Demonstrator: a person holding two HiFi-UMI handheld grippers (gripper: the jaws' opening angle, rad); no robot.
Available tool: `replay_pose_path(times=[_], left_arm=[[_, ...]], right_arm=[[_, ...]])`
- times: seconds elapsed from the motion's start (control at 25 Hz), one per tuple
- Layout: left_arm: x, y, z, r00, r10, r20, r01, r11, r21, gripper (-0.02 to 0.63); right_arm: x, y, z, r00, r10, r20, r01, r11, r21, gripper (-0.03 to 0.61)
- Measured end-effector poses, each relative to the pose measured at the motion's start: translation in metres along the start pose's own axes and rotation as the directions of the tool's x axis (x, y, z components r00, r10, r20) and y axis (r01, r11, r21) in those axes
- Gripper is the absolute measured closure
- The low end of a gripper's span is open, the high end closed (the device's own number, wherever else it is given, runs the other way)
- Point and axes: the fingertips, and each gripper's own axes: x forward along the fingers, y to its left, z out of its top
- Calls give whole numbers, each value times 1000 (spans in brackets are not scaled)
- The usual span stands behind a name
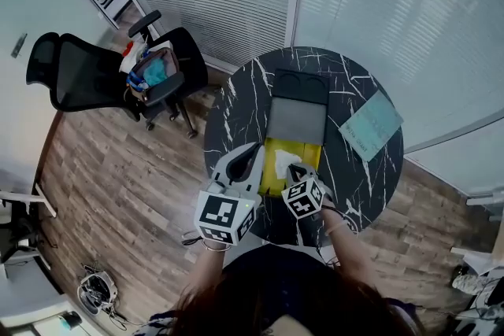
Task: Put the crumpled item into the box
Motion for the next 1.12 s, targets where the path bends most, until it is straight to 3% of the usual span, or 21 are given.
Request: replay_pose_path(times=[0.64, 1.12], left_arm=[[-9, 9, -4, 1000, 20, -17, -20, 1000, -1, 586], [-19, 8, -2, 1000, 16, -13, -16, 1000, 9, 586]], right_arm=[[27, 6, -27, 991, 40, -125, -41, 999, 1, 552], [30, 4, -27, 987, 35, -159, -32, 999, 19, 551]])
